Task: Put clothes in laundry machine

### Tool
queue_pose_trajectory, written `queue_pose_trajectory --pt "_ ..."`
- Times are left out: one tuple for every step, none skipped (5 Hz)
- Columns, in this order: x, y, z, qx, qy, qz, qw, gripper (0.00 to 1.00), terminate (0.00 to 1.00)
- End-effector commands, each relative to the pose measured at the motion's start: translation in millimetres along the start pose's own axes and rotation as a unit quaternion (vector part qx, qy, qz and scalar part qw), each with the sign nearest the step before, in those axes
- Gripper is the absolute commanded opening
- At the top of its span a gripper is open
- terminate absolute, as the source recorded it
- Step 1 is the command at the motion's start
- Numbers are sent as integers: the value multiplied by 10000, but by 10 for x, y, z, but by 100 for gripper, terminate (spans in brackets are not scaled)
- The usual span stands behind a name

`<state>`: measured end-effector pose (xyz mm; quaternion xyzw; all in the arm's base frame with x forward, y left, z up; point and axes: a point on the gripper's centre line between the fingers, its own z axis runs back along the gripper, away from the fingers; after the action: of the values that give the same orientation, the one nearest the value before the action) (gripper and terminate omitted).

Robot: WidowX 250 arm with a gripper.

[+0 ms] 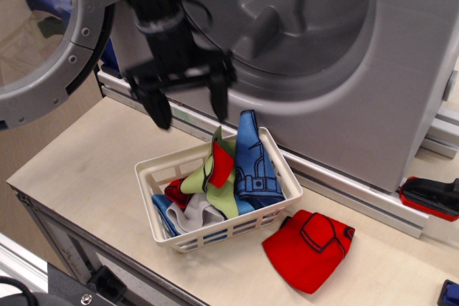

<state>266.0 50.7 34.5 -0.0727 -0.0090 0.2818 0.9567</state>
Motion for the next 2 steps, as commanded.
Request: queue_pose_trajectory --pt "-79 29 -271 459 17 -127 9989 100 0" --pt "-37 31 -462 466 -173 63 9987 100 0"
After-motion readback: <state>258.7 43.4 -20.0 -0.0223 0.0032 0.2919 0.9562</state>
